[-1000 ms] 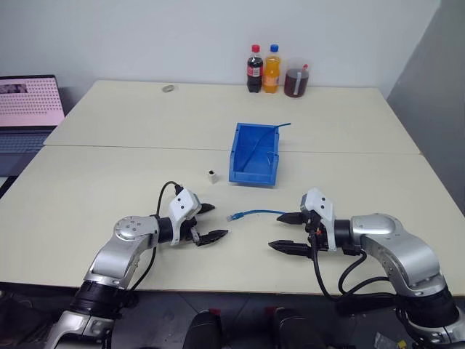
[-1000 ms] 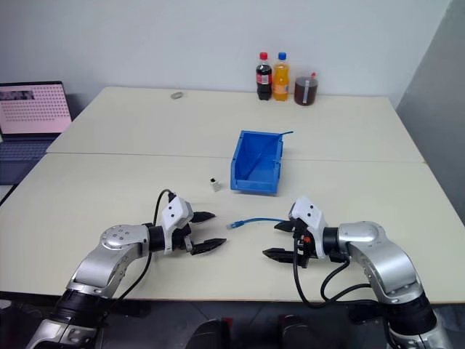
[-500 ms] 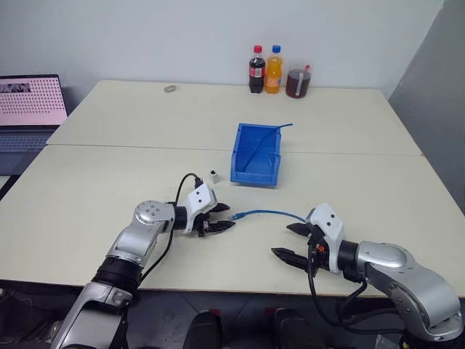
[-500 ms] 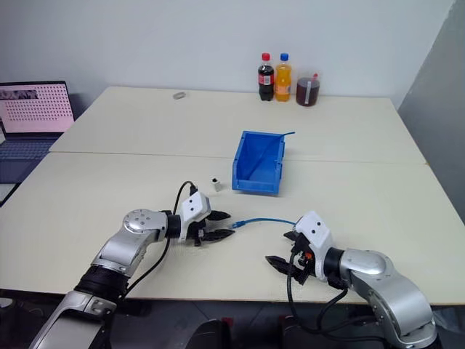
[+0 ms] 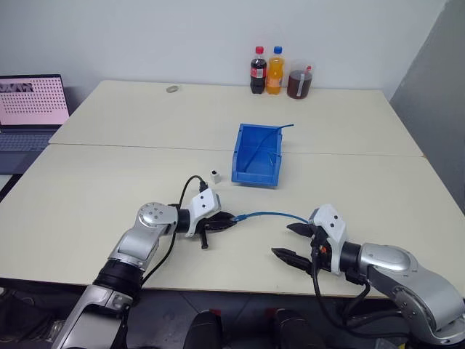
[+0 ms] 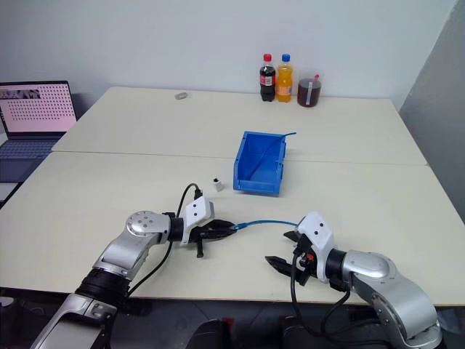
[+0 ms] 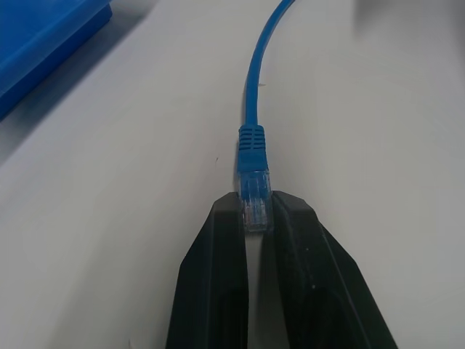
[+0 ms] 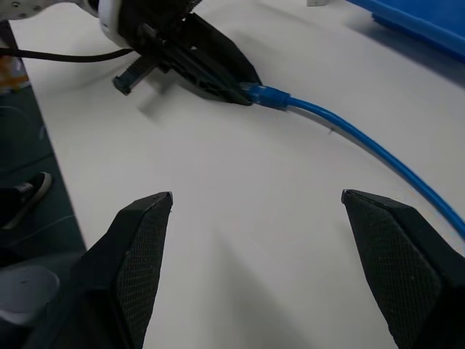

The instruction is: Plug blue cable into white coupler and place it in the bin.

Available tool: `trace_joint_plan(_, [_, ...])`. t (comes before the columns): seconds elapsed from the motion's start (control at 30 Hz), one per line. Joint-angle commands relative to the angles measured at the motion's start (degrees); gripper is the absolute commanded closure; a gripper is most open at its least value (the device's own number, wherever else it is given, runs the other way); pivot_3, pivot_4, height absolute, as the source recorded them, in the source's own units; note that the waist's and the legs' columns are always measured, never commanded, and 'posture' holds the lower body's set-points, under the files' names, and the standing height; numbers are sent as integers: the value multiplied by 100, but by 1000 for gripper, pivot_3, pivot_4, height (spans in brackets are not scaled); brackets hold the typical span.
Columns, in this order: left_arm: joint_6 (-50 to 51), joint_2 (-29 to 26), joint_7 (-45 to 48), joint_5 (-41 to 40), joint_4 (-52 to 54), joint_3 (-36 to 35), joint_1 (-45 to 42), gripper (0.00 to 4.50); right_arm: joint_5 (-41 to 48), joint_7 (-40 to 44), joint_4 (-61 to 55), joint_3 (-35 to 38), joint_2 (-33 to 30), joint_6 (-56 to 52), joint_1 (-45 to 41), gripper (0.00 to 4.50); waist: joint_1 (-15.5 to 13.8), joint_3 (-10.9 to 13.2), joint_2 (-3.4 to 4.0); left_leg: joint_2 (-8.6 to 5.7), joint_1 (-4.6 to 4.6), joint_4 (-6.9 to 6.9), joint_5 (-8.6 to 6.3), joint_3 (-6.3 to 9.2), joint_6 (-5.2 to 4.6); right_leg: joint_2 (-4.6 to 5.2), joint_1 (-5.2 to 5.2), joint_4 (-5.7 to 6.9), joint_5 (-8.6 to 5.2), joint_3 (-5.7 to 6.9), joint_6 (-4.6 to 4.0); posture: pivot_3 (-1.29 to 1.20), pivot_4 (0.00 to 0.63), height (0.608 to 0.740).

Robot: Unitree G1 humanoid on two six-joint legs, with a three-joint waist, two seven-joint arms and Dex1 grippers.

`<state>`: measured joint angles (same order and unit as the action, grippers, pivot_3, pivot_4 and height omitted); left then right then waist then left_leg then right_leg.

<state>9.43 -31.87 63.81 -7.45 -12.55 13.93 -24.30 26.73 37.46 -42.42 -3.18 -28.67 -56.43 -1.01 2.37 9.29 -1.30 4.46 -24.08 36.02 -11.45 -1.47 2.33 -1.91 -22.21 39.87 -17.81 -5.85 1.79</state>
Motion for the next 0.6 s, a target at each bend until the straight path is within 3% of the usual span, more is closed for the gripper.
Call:
trace_joint_plan(0.03, [582,-76,384,-508,563,-103,206,4279,468,97,-325,304,2,181,135,530,9,1,0,0,-2,-1,0,-1,0,0,-2,0,-1,-1,0,0,150,740])
trace_joint_plan(0.37, [2860,33,396,-2366,1748,-846,-57,4279,1653,-102,-510,830,308,318,682,530,23,16,-20,1,-17,1,0,14,0,-1,-7,-2,-3,14,1,0,150,740])
trace_joint_plan(0.6, [3549,-91,470,-2924,1991,-940,-167,4279,2203,-509,-13,951,765,382,362,530,92,20,-25,1,-16,-1,0,20,0,-2,-8,-2,-3,15,1,0,150,740])
